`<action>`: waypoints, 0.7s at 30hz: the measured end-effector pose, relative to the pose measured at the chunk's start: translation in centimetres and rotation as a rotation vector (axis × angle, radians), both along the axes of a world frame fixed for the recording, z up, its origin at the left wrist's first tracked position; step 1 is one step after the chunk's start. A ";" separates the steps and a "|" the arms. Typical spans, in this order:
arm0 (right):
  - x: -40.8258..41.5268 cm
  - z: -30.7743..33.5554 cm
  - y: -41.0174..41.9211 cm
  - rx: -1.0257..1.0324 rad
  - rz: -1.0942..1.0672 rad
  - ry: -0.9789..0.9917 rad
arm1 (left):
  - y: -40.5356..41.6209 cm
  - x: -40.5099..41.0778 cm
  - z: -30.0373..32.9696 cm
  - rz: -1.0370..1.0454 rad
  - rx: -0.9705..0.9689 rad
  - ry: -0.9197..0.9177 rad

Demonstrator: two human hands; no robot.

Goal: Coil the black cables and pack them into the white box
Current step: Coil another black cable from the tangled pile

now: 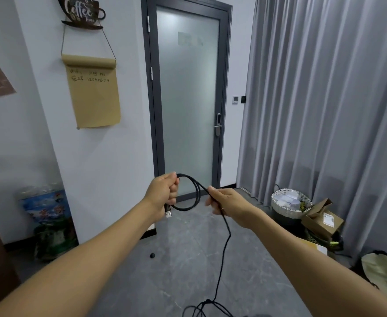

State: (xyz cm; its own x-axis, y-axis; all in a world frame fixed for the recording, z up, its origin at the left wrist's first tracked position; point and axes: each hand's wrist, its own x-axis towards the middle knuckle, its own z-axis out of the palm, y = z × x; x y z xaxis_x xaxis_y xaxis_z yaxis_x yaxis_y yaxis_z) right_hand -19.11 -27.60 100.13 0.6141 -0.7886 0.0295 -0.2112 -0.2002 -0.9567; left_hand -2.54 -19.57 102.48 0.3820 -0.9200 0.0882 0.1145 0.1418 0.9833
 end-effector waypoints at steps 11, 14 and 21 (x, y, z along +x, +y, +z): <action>-2.6 -0.9 -2.2 -0.208 -0.303 0.100 | 0.0 6.3 1.4 0.486 0.049 0.159; -1.8 -0.3 -1.7 -0.352 -0.341 0.120 | 0.0 6.8 1.3 0.596 0.100 -0.037; 2.4 2.4 2.0 -0.642 -0.070 0.395 | 0.2 4.2 1.0 0.516 0.107 -0.359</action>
State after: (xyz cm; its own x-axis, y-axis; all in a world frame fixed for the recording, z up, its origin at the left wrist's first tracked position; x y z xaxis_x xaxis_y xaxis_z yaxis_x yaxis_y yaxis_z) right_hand -16.68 -25.65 102.55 0.6239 -0.7281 0.2841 -0.5468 -0.6663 -0.5070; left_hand 1.68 -19.36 103.44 0.7422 -0.6363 0.2105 -0.2815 -0.0109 0.9595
